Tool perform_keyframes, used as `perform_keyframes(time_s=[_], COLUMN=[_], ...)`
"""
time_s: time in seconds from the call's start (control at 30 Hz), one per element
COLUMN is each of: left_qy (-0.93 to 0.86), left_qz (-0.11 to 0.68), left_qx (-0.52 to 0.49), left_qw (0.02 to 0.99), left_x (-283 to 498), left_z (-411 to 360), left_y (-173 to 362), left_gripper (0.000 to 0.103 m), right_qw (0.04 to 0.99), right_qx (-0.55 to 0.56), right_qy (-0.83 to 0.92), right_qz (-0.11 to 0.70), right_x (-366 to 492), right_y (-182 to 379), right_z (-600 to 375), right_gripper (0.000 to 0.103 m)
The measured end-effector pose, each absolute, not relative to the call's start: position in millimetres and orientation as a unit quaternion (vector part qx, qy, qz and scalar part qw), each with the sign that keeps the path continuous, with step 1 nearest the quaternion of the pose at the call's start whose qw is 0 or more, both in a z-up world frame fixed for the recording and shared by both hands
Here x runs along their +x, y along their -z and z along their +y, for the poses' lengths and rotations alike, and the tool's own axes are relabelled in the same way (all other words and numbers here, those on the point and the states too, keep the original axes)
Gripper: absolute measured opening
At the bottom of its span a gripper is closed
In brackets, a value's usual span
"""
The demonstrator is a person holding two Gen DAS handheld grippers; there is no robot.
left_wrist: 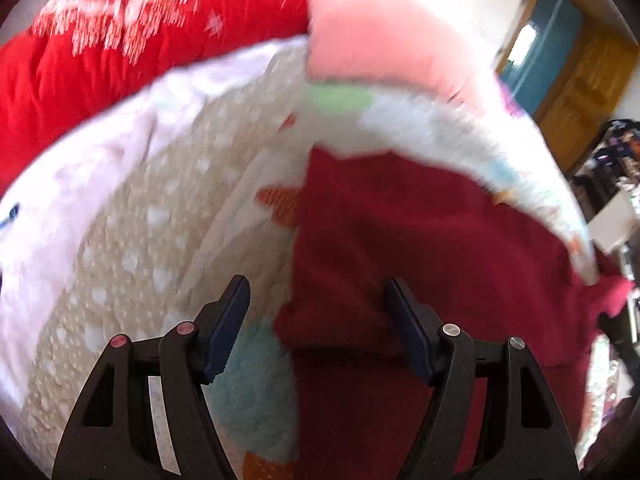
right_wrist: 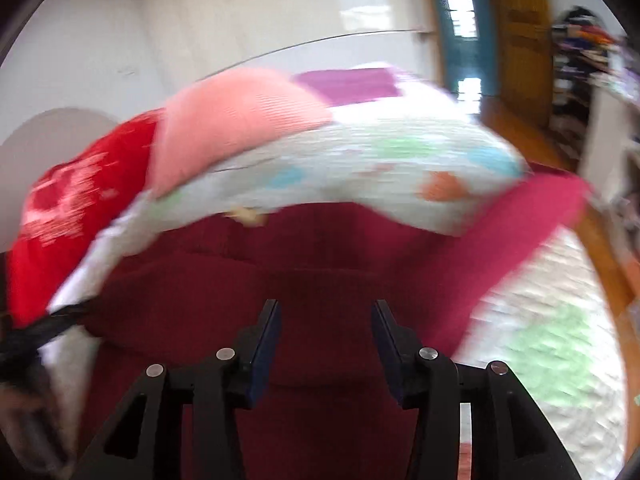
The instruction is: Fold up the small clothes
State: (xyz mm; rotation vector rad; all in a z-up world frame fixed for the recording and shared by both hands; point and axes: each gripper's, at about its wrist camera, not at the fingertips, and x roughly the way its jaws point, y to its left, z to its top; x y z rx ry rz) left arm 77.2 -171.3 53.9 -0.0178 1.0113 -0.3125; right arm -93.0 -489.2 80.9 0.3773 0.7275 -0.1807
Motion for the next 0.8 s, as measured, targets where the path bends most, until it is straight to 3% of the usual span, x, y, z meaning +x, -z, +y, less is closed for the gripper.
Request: perform_keyframes(time_s=[0.2, 0.27, 0.4, 0.47, 0.8], left_qy=[0.154, 0.151, 0.151, 0.152, 0.150], left_qz=[0.477, 0.469, 0.459, 0.460, 0.453], left_qx=[-0.030, -0.029, -0.023, -0.027, -0.021], left_qw=[0.865, 0.869, 0.875, 0.874, 0.878], left_x=[69.5, 66.6, 61.7, 63.9, 63.2], left_z=[-162.0, -162.7, -164.7, -163.1, -166.4], left_y=[-38.2, -36.2, -34.5, -33.7, -32.2], left_gripper=[0.071, 0.072, 0.075, 0.077, 0.079], right_qw=[0.929, 0.918, 0.892, 0.893, 0.911], right_qx=[0.131, 0.130, 0.149, 0.121, 0.083], right_qy=[-0.026, -0.060, -0.103, -0.079, 0.008], right_qz=[0.346, 0.370, 0.415, 0.425, 0.405], right_x=[-20.3, 14.5, 54.4, 70.5, -13.5], right_y=[-90.2, -80.1, -50.4, -38.5, -53.7], right_z=[-420.0, -400.8, -375.4, -369.7, -396.1], right_gripper=[0.044, 0.035, 0.034, 0.029, 0.033])
